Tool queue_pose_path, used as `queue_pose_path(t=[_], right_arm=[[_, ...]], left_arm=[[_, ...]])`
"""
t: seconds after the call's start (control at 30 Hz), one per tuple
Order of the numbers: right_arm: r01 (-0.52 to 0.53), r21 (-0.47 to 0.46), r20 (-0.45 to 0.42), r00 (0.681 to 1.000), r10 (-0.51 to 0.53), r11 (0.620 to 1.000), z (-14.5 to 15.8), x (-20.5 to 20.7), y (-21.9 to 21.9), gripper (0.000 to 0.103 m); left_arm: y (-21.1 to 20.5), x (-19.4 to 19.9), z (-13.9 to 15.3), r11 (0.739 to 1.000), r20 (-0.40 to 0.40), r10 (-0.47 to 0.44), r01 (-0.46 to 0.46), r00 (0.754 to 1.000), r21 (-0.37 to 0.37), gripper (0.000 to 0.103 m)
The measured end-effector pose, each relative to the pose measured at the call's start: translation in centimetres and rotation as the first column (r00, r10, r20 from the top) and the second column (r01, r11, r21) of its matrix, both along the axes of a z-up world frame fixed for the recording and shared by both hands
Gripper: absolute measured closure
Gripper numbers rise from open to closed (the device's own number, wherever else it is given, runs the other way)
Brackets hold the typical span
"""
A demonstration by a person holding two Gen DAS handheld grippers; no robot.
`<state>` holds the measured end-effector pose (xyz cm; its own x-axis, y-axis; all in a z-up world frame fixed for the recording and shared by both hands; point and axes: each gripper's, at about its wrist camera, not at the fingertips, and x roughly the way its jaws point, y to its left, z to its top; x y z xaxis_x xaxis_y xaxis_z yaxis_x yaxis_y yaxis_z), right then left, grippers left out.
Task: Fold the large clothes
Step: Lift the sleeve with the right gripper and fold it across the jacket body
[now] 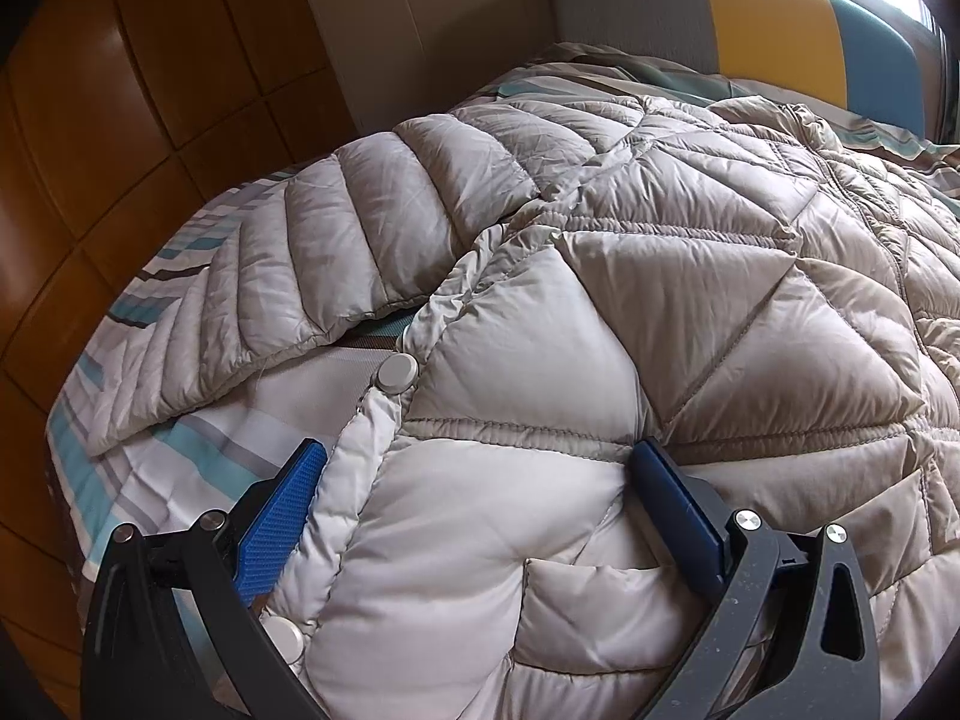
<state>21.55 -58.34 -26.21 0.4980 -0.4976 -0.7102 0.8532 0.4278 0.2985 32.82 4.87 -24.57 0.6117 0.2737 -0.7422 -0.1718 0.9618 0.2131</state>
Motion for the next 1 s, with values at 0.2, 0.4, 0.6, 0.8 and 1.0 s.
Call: queue_pose_path(t=[0.2, 0.4, 0.6, 0.8, 1.0], right_arm=[[-0.186, -0.253, -0.104, 0.981, 0.165, 0.95, 3.0, 3.0, 5.6, 0.097], [-0.415, -0.435, -0.228, 0.909, 0.348, 0.799, 5.0, 7.3, 14.3, 0.097], [-0.573, -0.536, -0.326, 0.818, 0.474, 0.62, 5.2, 10.3, 22.6, 0.098], [-0.675, -0.59, -0.429, 0.727, 0.536, 0.444, 4.5, 12.3, 28.3, 0.098], [-0.75, -0.614, -0.537, 0.625, 0.566, 0.245, 3.3, 14.1, 33.8, 0.098]], left_arm=[[0.1, 0.0, 0.0, 1.0, 0.001, 0.001, 0.0, 1.0, -0.005, 0.003], [0.2, 0.0, 0.0, 1.0, 0.003, 0.001, -0.001, 1.0, -0.011, 0.003], [0.3, 0.1, -0.1, 1.0, 0.006, 0.002, -0.002, 1.0, -0.03, 0.003], [0.4, 0.2, -0.2, 0.999, 0.01, 0.004, -0.003, 1.0, -0.034, 0.003], [0.3, 0.0, -0.2, 1.0, 0.014, 0.005, -0.005, 1.0, -0.026, 0.003]])
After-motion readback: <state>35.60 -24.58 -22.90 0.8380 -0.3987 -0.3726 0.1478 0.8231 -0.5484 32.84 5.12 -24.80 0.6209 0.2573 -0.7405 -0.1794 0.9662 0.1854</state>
